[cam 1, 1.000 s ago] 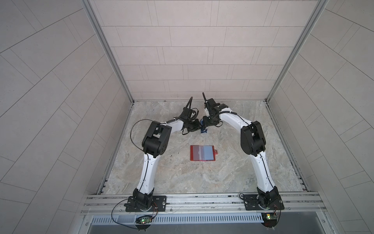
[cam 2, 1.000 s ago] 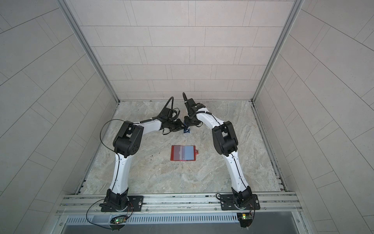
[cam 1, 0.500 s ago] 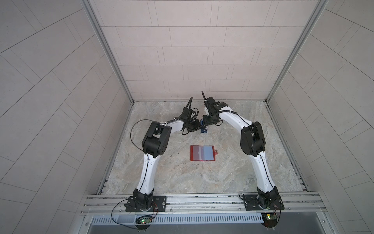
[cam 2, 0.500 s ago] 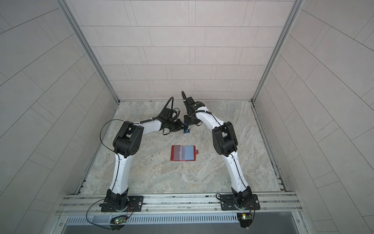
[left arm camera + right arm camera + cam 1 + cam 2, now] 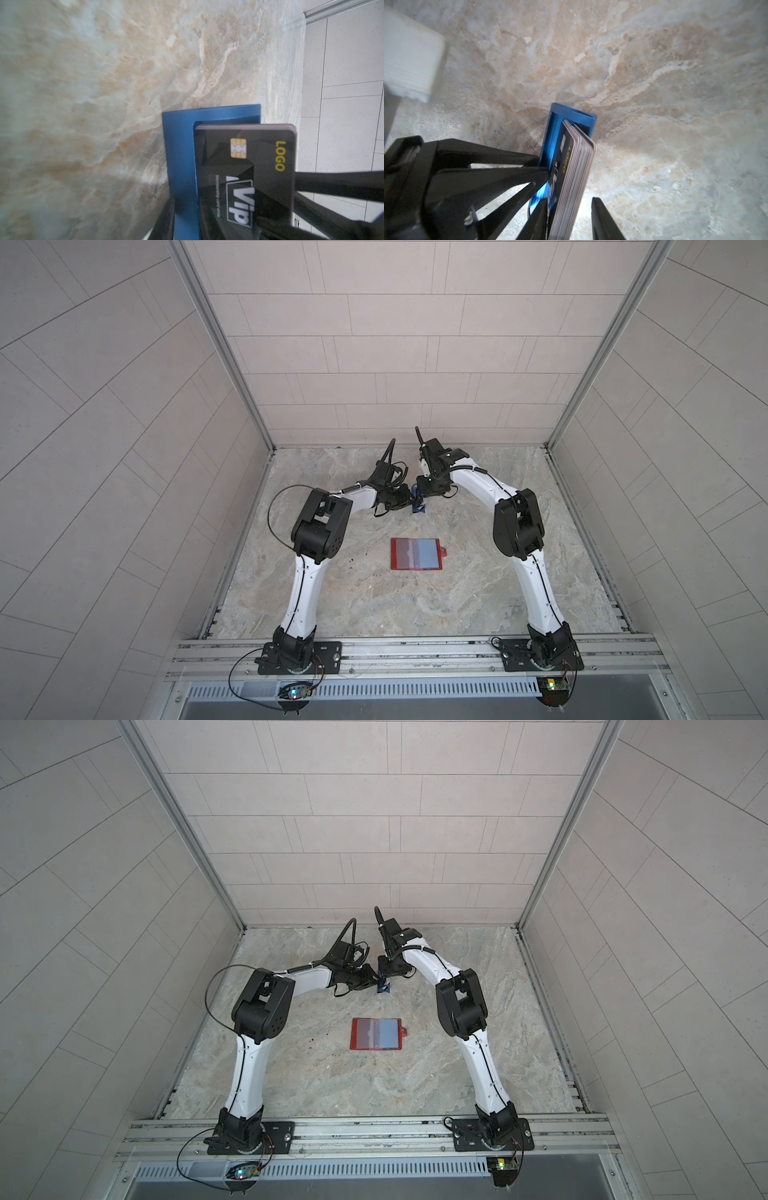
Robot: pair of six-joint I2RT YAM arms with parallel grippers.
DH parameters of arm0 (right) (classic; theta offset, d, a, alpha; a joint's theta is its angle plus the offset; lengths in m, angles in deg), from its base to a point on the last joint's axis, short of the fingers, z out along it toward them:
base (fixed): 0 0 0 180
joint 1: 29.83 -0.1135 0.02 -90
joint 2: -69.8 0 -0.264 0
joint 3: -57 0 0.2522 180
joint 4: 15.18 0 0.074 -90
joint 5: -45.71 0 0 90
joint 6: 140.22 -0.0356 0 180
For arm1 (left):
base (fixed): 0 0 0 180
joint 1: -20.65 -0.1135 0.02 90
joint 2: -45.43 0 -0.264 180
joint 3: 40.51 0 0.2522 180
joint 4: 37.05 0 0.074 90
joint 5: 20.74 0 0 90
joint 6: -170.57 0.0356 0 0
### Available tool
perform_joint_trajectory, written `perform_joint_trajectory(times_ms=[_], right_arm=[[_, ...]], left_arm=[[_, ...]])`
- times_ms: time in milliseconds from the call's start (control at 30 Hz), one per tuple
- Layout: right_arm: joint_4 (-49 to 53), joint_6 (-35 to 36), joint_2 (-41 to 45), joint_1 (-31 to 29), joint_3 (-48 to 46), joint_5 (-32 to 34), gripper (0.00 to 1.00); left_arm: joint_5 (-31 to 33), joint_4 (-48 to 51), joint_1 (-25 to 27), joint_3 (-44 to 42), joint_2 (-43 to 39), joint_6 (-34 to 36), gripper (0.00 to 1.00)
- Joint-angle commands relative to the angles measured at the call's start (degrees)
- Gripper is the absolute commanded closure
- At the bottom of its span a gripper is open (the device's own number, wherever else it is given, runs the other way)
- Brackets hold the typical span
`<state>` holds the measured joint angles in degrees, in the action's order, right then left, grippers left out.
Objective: Put the credit cards into the card holder
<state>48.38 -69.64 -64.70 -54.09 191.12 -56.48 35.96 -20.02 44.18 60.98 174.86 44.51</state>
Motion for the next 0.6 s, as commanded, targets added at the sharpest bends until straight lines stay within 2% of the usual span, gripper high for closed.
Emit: perform_joint_trajectory(times_ms=[0,567], right_arm=[[1.1,-1.5,-2.0,0.5,0.8,-1.5,0.63],[2.5,-5.1,-1.8,2.3,1.1,1.4,0.69]], left_arm=[[4.1,6.1,0.1,-2.9,2.1,0.9,0.77],[6.1,6.8,0.0,-3.6,1.7,0.8,0.78]])
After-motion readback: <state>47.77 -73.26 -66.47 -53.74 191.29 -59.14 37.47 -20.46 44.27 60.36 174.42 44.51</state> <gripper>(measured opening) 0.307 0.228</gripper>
